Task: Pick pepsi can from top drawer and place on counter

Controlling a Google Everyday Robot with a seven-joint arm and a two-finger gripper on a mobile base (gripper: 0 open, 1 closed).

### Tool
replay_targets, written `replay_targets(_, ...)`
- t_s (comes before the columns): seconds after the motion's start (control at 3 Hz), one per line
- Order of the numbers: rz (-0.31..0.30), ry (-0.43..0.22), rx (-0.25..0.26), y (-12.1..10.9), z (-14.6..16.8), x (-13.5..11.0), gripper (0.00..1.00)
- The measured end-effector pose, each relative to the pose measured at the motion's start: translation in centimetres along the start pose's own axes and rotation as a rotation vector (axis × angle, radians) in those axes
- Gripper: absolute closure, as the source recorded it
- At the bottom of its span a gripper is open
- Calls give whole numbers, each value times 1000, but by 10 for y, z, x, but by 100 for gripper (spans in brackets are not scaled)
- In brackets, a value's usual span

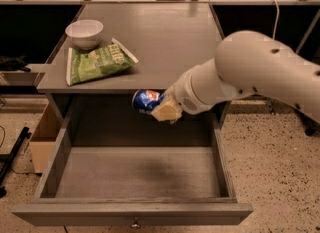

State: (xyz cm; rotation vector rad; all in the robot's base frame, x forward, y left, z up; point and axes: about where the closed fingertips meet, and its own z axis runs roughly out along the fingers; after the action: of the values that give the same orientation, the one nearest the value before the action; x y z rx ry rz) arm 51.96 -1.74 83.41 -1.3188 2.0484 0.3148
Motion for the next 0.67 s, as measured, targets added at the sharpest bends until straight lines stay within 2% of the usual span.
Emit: replay_targets(0.67,-78,23,42,-43,-13,-58,100)
